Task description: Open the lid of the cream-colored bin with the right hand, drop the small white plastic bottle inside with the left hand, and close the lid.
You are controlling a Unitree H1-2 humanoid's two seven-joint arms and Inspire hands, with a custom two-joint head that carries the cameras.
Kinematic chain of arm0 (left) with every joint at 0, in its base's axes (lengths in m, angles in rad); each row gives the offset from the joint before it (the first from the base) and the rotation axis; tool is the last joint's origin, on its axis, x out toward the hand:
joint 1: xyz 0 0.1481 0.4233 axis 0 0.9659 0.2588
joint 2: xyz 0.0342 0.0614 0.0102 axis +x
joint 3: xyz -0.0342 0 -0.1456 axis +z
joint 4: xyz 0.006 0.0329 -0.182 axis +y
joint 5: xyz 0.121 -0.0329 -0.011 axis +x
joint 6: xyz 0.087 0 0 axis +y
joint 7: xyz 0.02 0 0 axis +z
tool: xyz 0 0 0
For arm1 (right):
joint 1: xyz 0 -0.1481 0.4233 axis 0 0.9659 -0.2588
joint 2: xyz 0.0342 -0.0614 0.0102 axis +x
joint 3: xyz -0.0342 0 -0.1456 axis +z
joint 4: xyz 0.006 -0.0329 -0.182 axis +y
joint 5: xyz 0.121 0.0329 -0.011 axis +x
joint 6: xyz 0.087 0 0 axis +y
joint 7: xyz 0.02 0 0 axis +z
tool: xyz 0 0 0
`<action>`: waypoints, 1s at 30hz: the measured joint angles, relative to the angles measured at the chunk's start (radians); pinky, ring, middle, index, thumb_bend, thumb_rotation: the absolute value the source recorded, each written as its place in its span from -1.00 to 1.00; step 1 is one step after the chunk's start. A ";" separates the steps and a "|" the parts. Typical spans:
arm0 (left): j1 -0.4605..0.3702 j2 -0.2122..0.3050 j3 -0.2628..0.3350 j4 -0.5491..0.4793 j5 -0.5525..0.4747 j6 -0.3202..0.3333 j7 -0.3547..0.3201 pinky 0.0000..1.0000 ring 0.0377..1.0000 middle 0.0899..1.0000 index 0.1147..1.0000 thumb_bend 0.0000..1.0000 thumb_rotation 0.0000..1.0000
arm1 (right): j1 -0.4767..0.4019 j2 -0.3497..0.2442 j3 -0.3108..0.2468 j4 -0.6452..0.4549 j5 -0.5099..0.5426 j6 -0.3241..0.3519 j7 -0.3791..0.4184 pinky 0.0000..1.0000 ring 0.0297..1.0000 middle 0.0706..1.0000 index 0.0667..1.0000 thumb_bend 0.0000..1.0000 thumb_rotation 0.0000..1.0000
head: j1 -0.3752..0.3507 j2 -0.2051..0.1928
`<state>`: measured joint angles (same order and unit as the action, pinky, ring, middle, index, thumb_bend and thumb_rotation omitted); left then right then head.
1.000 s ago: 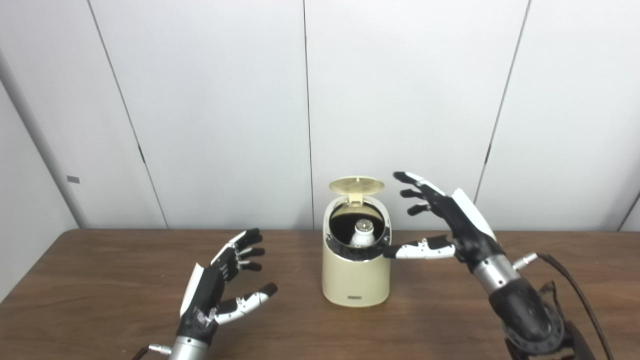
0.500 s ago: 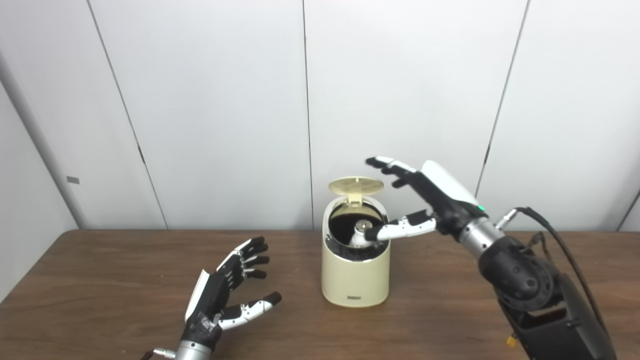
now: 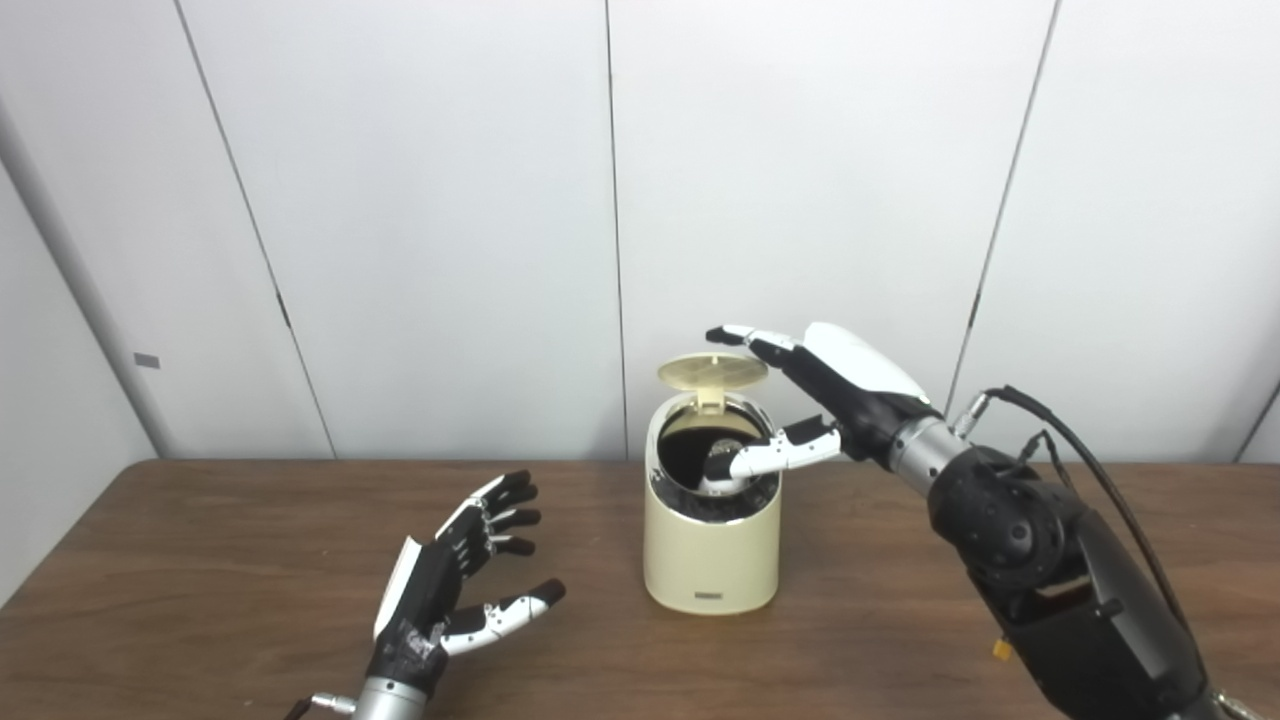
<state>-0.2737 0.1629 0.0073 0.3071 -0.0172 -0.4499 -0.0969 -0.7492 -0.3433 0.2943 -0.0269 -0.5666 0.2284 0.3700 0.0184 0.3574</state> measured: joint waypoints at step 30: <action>-0.003 -0.015 0.015 0.001 -0.004 0.000 -0.015 0.36 0.54 0.65 0.70 0.40 -0.79 | -0.002 -0.068 0.021 -0.086 -0.080 -0.055 0.067 0.53 0.64 0.42 0.35 0.49 -0.08 | 0.014 0.038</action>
<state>-0.2766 0.1477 0.0220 0.3082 -0.0210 -0.4500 -0.1117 -0.7514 -0.4114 0.3157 -0.1130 -0.6468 0.1733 0.4369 0.0322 0.3958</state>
